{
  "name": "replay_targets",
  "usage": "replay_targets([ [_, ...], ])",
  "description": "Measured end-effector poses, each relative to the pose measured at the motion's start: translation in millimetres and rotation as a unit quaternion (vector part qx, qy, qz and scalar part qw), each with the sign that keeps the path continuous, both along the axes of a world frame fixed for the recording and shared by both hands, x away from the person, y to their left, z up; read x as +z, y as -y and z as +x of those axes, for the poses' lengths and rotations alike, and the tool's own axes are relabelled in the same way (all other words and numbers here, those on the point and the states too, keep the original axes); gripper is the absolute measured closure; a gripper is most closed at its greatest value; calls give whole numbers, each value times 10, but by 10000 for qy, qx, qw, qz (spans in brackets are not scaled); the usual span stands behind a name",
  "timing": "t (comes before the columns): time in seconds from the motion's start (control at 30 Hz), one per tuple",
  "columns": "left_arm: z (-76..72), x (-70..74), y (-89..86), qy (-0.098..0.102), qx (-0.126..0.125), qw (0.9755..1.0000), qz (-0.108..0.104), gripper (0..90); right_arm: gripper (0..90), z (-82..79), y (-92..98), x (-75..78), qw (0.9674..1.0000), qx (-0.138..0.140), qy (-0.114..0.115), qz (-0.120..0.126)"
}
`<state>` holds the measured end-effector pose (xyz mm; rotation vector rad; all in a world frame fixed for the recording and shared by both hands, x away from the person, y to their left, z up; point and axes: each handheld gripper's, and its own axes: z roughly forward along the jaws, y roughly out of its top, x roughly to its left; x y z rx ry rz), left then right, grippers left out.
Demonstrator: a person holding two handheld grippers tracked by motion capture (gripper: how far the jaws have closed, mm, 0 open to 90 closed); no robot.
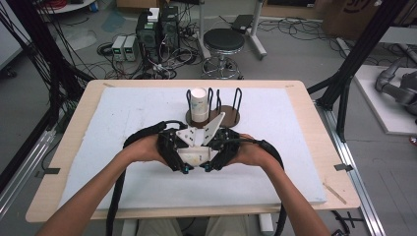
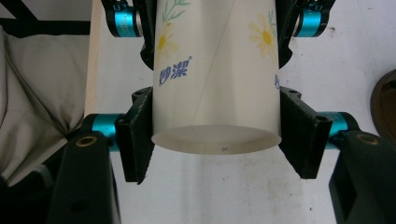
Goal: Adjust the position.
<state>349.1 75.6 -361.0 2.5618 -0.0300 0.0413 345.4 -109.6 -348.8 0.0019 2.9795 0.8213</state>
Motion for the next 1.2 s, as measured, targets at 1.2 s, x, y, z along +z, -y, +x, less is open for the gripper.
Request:
replay_targets([
  [1.2,16,156,-511,-194,649,9781,-1968,106,368,15,488,-56,9926,-442,-95,1130],
])
